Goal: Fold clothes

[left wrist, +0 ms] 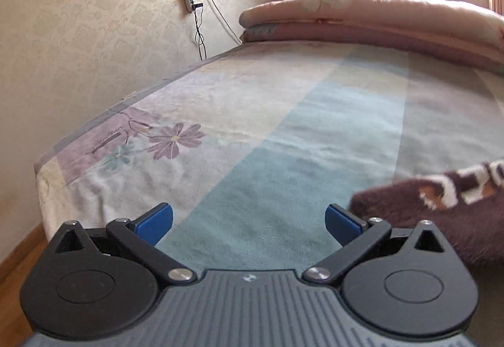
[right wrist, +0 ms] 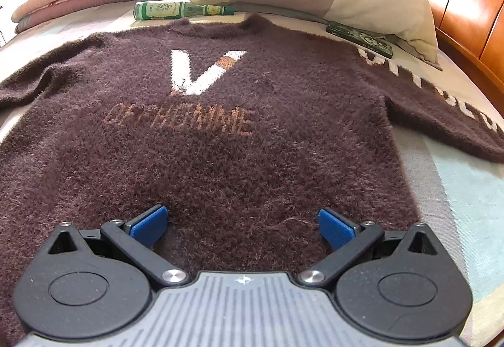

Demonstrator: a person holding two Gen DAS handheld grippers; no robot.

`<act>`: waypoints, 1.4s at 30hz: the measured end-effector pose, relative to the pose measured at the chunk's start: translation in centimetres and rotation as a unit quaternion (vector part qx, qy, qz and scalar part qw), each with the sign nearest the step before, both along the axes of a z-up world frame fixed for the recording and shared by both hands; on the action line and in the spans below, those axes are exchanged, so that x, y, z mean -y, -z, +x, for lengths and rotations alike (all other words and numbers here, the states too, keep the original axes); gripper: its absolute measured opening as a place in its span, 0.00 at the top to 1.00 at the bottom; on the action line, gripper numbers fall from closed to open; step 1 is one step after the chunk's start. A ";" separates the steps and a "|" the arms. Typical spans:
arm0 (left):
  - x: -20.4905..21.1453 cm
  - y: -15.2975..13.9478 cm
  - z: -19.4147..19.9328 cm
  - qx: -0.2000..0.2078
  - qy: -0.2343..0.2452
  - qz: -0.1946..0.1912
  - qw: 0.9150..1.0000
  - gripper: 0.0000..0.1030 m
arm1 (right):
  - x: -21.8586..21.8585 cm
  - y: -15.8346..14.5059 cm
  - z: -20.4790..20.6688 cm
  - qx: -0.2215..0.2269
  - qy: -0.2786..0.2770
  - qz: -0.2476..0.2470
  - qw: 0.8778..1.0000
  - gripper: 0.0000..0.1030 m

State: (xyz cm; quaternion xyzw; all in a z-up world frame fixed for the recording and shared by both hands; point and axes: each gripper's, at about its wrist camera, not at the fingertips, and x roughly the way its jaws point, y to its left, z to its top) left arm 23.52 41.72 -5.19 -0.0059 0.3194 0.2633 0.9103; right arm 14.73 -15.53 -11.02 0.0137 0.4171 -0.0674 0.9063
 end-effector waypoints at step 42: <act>11.5 3.8 20.1 -0.050 0.144 -0.333 0.931 0.02 | -3.1 -0.9 1.5 0.016 -0.040 0.039 0.998 0.00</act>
